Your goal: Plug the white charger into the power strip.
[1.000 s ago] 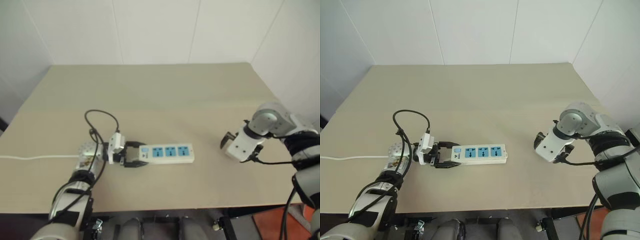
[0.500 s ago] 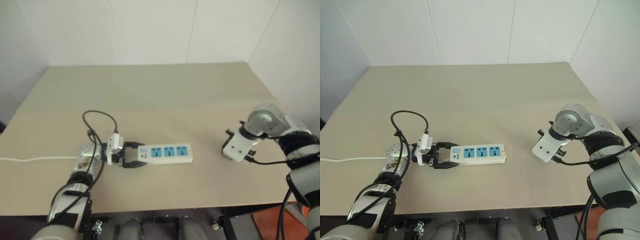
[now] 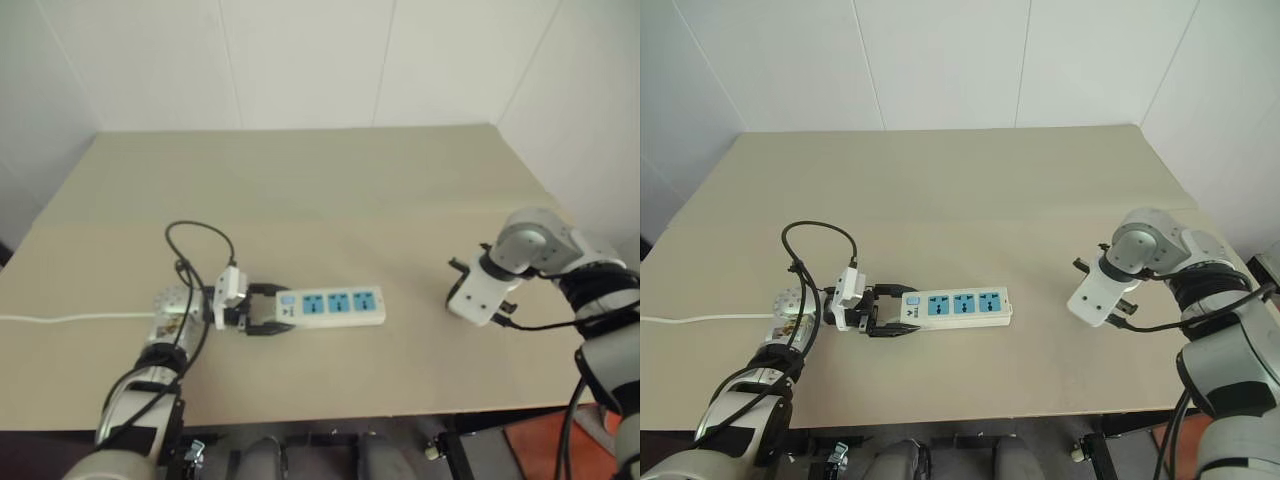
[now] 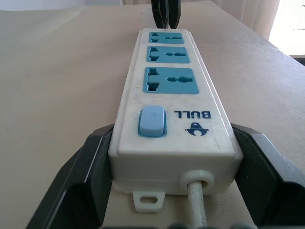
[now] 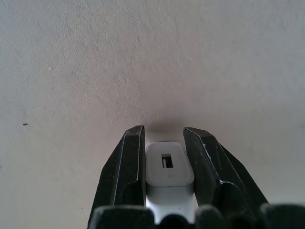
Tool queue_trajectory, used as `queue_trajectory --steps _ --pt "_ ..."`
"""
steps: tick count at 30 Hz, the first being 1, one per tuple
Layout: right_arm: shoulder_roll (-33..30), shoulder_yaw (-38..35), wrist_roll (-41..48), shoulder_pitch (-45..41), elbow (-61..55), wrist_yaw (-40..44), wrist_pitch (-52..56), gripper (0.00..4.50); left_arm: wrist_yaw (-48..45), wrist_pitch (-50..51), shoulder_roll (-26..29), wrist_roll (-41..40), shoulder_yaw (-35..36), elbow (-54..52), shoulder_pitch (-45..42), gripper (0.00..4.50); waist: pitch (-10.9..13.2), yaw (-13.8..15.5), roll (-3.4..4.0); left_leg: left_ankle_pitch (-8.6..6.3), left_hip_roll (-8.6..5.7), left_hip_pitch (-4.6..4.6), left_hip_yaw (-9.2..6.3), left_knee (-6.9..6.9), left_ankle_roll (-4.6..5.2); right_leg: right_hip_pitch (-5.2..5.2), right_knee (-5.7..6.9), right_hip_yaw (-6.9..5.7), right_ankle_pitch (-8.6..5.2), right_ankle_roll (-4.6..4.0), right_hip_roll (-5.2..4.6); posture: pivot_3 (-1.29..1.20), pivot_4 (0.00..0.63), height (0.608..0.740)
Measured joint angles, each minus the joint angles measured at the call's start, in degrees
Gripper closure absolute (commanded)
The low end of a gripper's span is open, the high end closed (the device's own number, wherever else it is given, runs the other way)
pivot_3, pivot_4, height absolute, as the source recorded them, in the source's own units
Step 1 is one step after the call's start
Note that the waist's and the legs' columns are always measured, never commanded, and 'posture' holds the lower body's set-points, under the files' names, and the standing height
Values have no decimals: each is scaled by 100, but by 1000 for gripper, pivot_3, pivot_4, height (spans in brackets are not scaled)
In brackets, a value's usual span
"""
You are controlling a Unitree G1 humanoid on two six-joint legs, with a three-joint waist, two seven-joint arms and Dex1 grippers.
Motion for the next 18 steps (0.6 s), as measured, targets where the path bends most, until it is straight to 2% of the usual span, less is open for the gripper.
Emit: queue_trajectory --steps 3,7,13,16,18 --pt "-50 -268 296 -151 -284 18 344 3439 -9 -10 2 31 -2 1 2 1243 0 0 11 0 2 1 0 -1 0 -1 1 1 0 0 1 0 150 740" --pt "-59 -985 1178 -176 -1189 40 1608 3439 -36 24 -2 29 -16 -16 -4 1243 0 9 13 0 2 -1 -5 -2 0 0 0 1 0 0 0 0 150 740" --pt "-43 -2396 3024 218 -3062 -274 4947 3439 -39 55 -40 29 -69 -59 -25 1243 -1 96 13 -3 4 -8 -11 -4 4 -2 -3 -2 1 -1 -3 0 150 740" --pt "117 -3059 3930 553 -3705 -743 6424 3439 -42 63 -34 28 -121 -69 -32 1243 -1 129 13 -3 4 -8 -11 -4 4 -3 -4 -1 1 -1 -4 0 150 740" --pt "441 -3530 4569 743 -4065 -1294 7411 3439 -42 79 -13 24 -153 -69 -34 1243 -1 125 14 -3 3 -7 -10 -5 5 -5 -1 -1 1 -2 -3 0 150 740"
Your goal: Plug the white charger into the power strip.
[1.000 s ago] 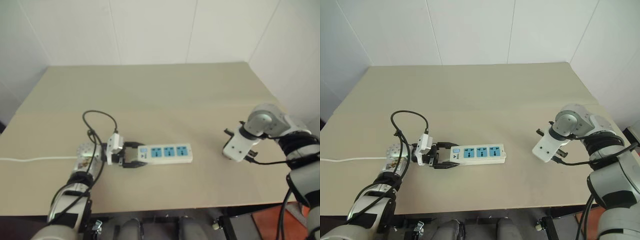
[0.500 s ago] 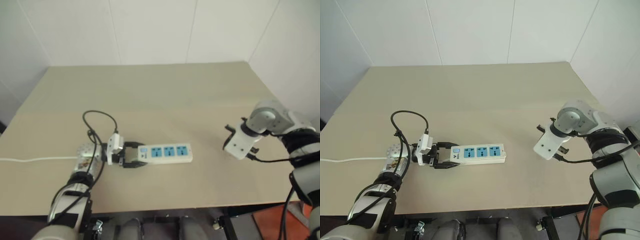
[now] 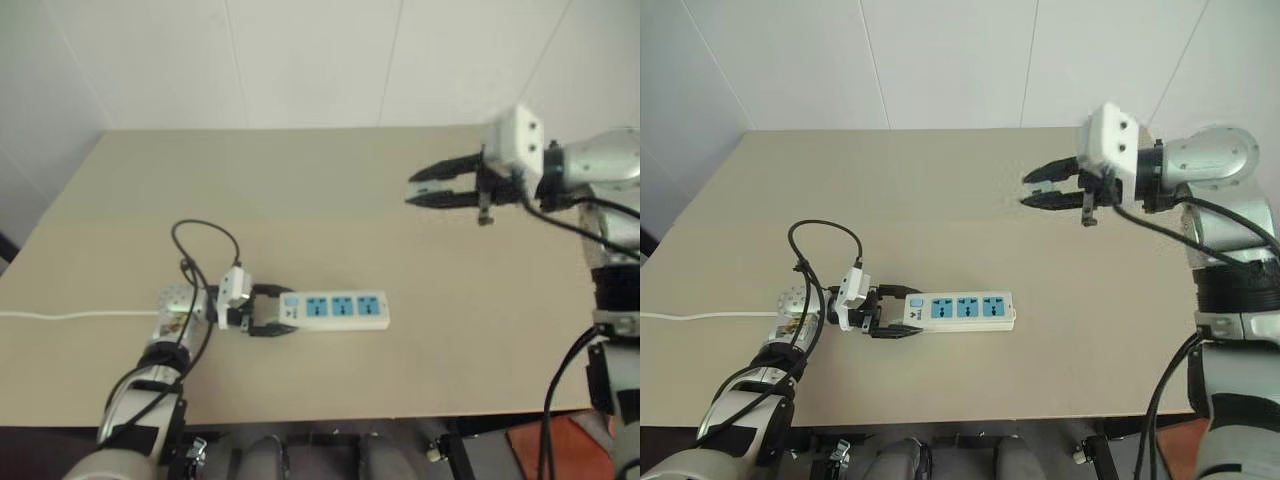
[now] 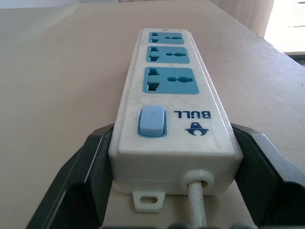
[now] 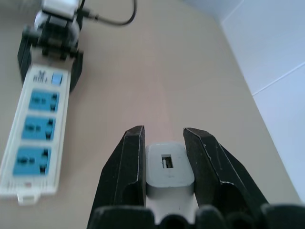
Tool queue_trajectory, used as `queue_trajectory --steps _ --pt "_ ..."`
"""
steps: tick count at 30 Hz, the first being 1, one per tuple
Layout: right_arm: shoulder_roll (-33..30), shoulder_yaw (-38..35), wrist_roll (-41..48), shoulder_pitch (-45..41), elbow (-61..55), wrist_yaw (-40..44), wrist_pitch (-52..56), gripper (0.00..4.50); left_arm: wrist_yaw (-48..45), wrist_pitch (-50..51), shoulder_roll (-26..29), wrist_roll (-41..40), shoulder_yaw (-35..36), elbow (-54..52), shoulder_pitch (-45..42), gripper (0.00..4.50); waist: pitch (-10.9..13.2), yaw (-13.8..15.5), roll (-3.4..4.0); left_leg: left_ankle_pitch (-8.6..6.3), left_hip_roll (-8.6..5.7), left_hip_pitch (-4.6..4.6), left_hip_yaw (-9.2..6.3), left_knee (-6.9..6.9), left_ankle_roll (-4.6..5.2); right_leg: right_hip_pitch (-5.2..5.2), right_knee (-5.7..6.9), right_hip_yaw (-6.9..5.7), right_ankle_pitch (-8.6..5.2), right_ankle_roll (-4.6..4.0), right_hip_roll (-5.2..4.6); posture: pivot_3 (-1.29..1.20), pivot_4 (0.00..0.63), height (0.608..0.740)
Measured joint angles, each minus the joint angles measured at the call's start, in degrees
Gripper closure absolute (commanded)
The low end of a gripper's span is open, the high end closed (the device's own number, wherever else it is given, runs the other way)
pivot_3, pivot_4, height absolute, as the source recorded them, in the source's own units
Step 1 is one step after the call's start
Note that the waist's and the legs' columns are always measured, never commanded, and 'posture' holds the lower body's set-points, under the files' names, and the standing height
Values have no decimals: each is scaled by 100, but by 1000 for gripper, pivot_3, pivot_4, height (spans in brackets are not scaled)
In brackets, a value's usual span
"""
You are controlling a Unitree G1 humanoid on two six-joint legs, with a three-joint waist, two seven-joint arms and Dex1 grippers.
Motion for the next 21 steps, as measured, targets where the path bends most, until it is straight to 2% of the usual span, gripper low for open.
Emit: queue_trajectory --steps 5,9,13,21 --pt "969 -677 963 111 -332 -1390 1475 3439 -2 7 3 -4 -80 31 -46 1243 -1 12 1 0 -1 -1 -1 0 0 -1 2 -1 0 0 1 0 150 740" --pt "1635 -864 1371 323 -352 -2168 2063 3439 -8 8 -42 -4 -127 55 -100 1243 -1 40 1 0 -4 -13 -2 0 0 -4 3 -5 1 0 1 0 150 740" --pt "1872 -807 1522 827 -494 -2215 2277 3439 -13 166 5 -123 -257 -27 -96 1243 -2 41 2 -1 -5 -25 -3 0 1 -7 5 -10 1 0 1 0 150 740" --pt "2396 -22 1460 1541 -753 -1782 2129 3439 -10 357 176 -299 -525 -122 -82 1243 -1 -2 2 -1 -3 -23 -4 1 2 -9 -1 -10 0 1 7 0 150 740"
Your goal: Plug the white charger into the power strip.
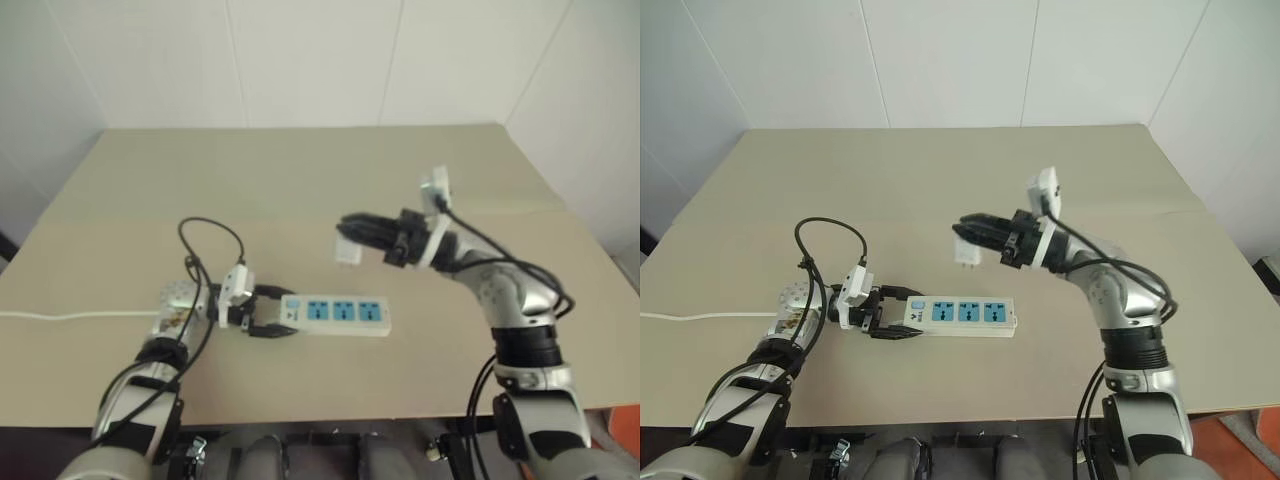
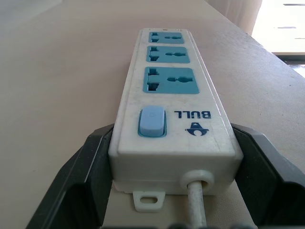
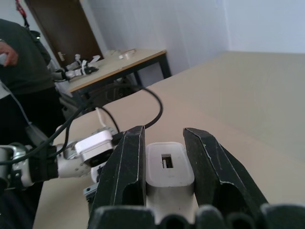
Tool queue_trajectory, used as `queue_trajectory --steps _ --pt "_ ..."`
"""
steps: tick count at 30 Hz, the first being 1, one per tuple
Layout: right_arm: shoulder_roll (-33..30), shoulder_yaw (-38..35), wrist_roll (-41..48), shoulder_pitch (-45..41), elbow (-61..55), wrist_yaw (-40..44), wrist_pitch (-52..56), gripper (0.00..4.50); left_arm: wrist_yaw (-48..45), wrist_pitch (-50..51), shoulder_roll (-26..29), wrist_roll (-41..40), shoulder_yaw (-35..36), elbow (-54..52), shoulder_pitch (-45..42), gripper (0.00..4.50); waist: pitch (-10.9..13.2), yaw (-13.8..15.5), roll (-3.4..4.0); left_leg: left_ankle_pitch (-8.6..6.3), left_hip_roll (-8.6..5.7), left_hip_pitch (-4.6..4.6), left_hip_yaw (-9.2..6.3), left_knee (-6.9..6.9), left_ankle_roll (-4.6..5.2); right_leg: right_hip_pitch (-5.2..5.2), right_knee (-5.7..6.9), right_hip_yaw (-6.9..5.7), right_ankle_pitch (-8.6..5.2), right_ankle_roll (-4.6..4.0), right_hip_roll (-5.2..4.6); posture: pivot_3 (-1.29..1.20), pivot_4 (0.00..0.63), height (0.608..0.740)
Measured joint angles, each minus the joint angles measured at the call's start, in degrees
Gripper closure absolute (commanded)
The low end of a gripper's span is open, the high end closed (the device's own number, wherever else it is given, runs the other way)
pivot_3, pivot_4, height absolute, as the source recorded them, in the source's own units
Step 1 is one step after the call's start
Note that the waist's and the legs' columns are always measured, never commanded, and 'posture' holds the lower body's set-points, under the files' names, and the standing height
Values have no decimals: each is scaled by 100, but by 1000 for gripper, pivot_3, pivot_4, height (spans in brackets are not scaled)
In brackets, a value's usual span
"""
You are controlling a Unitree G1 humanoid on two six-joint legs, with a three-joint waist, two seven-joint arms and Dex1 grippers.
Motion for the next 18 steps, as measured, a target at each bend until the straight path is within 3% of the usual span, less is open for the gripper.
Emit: queue_trajectory --steps 18 --pt "672 591 -644 557 239 216 -1188 3439 -13 18 42 -107 -160 85 -70 1243 0 0 0 0 -1 1 1 1 0 0 -3 -5 0 0 1 0 150 740"
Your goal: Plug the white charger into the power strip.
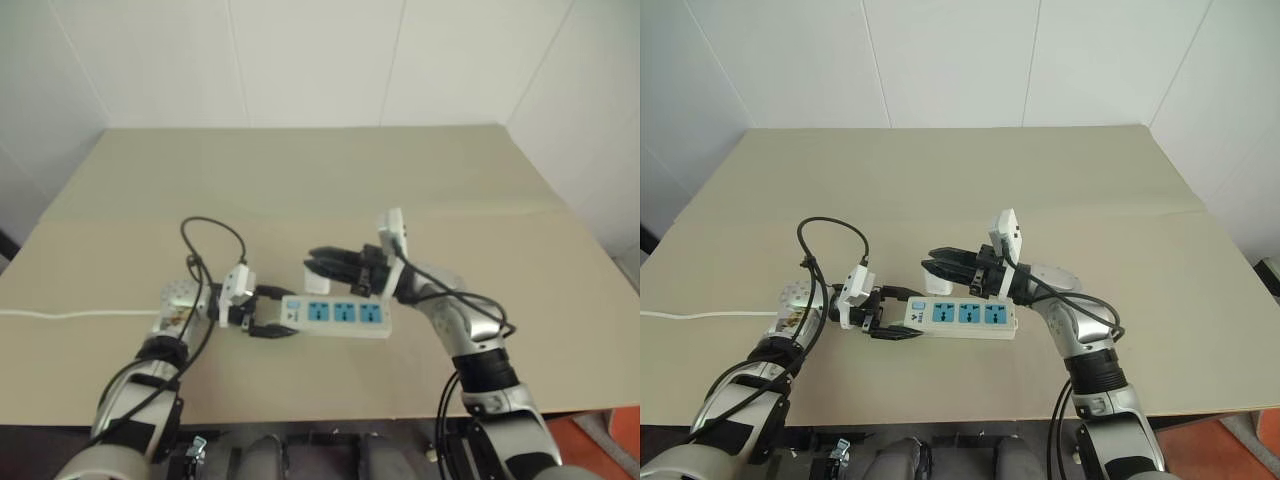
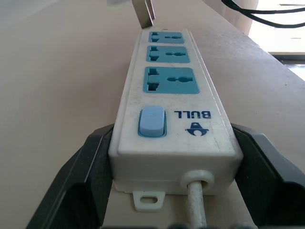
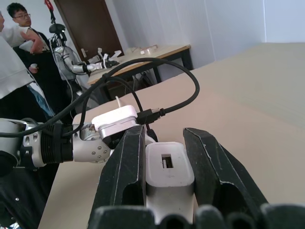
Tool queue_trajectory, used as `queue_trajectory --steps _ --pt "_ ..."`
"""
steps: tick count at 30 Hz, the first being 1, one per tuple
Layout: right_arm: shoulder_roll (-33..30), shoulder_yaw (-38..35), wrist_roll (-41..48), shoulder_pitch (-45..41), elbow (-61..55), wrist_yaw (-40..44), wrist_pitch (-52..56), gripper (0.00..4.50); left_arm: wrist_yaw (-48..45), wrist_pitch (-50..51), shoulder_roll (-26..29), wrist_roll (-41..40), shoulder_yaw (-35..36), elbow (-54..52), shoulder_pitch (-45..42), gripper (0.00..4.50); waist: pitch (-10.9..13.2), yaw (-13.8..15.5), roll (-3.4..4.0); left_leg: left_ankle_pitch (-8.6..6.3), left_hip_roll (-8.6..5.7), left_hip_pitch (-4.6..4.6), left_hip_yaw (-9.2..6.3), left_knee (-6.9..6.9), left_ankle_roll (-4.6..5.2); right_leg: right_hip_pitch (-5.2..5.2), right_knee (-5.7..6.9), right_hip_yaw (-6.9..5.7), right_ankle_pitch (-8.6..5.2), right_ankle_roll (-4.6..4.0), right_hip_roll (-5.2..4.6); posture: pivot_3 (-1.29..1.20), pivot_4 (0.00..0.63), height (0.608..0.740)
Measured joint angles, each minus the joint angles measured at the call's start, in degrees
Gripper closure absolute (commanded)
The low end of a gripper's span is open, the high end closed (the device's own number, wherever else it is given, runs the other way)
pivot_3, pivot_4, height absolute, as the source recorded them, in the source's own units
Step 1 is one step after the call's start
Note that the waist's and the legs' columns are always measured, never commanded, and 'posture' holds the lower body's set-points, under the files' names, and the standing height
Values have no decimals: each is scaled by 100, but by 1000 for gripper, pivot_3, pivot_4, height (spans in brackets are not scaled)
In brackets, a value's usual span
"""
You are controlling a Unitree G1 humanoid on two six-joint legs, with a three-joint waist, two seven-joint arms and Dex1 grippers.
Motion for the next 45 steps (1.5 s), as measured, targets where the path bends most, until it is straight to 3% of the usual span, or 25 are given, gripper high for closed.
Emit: queue_trajectory --steps 26,45 --pt "170 97 -488 17 1262 1146 -1568 3439 -21 94 11 -4 -33 130 -59 1243 0 -5 0 0 0 14 2 -1 0 7 0 0 0 0 1 0 150 740" --pt "244 69 -705 -443 2277 1617 -2292 3439 -15 83 64 -18 -66 162 -71 1243 0 -62 0 0 2 22 -3 -1 0 12 5 0 0 0 2 0 150 740"
